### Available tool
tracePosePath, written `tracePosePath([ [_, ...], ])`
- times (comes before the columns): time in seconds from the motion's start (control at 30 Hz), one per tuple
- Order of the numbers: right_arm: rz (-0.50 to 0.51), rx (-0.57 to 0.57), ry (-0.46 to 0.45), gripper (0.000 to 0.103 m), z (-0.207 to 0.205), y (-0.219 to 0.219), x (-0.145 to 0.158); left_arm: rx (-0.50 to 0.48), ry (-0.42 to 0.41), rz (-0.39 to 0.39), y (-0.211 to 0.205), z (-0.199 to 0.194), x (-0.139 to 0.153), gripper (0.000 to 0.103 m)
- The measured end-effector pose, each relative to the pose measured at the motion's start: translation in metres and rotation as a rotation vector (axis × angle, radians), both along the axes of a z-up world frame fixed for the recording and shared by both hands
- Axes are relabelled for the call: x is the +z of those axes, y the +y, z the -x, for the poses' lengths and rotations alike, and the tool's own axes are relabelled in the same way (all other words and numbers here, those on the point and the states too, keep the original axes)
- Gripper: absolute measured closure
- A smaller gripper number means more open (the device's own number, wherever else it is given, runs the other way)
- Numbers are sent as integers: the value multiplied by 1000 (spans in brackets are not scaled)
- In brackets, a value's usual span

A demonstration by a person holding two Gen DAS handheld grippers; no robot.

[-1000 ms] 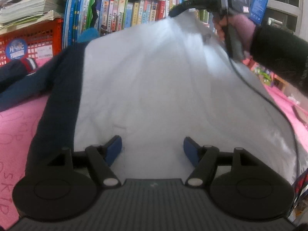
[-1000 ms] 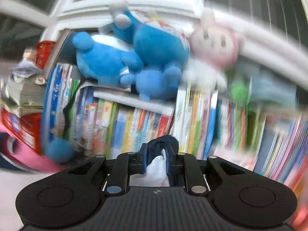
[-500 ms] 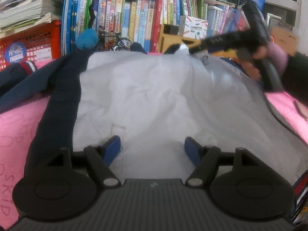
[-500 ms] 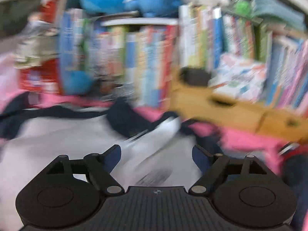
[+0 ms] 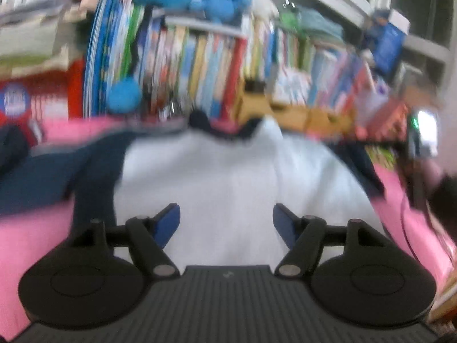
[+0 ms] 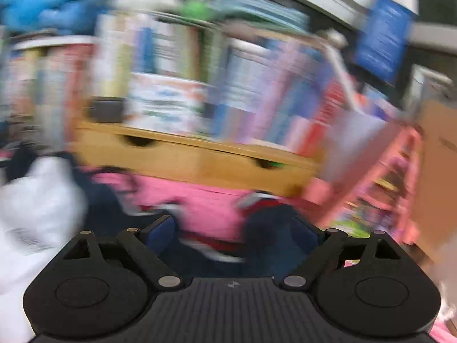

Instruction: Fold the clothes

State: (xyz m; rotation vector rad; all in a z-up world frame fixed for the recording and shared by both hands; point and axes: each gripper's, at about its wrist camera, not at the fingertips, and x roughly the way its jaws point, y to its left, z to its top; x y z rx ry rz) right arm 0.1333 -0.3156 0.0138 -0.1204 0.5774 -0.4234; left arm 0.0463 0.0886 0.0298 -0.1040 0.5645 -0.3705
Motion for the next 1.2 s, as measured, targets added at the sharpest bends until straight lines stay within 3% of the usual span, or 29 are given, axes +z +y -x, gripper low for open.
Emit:
tracePosePath([
  [0.1,48,-114,35,14,-23,-33,-6,73,-43,-131,-22,-51,-12,33],
  [0.17,71,-136,109,14,-44,-43,-22,148,-5,-206,-30,-82,-31,45],
  [0.2,73,-141,152,16,-53,-47,-33,189,32,-224,-30,-97,-41,46],
  [0.23,70,-158,155,23,-51,-51,-35,223,64,-229,-28,-107,-49,46],
  [0.27,65,-182,134,64,-43,-56,-33,251,85,-234,-25,-112,-56,46],
  [0.3,60,-205,113,90,-35,-62,-31,279,102,-242,-21,-116,-64,46],
  [0.4,43,-276,50,93,-12,-77,-23,291,97,-246,-14,-114,-75,46],
  [0.63,6,-440,-98,93,43,-114,-7,289,96,-250,-13,-112,-78,46],
  [0.73,-139,-585,-113,88,67,-156,-10,288,96,-250,-14,-115,-74,46],
  [0.8,-262,-636,-119,72,81,-180,-11,288,97,-248,-13,-115,-73,46],
  [0.87,-344,-565,-157,65,94,-185,-5,289,97,-249,-14,-115,-73,46],
  [0.97,-327,-428,-212,39,108,-162,13,290,96,-252,-14,-115,-73,46],
  [1.1,-267,-55,-243,32,113,-119,40,290,95,-255,-15,-115,-73,45],
  [1.2,-157,12,-295,30,111,-83,57,289,95,-257,-14,-115,-73,45],
])
